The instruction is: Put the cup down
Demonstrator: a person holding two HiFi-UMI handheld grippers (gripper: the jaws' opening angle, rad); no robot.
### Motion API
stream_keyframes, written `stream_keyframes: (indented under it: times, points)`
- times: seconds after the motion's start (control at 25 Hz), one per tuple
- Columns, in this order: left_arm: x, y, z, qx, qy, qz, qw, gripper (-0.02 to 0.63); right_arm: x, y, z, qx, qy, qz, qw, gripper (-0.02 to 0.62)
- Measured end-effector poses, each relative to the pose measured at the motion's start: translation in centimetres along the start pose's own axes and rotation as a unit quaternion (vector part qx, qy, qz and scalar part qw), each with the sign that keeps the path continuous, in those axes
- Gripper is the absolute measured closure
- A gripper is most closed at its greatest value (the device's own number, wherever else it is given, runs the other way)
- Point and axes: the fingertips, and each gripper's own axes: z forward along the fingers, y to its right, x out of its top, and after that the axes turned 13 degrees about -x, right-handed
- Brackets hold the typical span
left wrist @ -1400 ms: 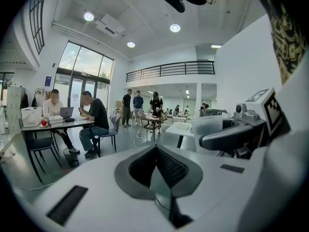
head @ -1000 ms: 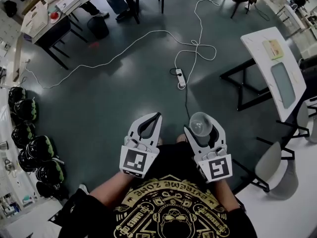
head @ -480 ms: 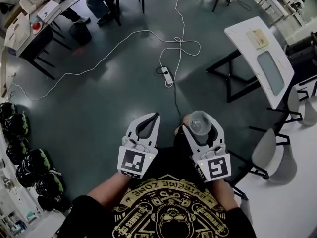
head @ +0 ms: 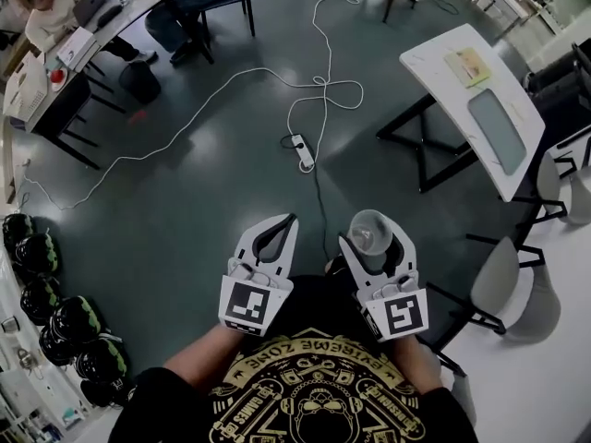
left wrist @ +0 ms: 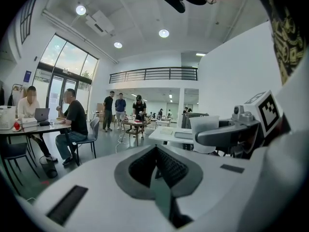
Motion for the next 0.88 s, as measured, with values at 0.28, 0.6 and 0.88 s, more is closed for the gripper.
stream_keyframes:
  times: [0.28,0.6,0.88]
  points:
    - [1.1,2.3,8.0,-0.019,-0.020,0.017,0.9995,0.603,-1.1,7.0,0.6,-0.005,0.000,0.040,0.999,0.316]
    - [4.4,5.5,17.7,-0.040,-0.009,0.042,0.9983,0.603,-1.4,16.7,1.5,-0.019,0.012,0.059,0.998,0.316]
    - [5.5,8.7,24.6,-0.062,-0.028,0.052,0.9963,0.603,-1.6,24.4,0.6,-0.048,0.025,0.063,0.997,0.316]
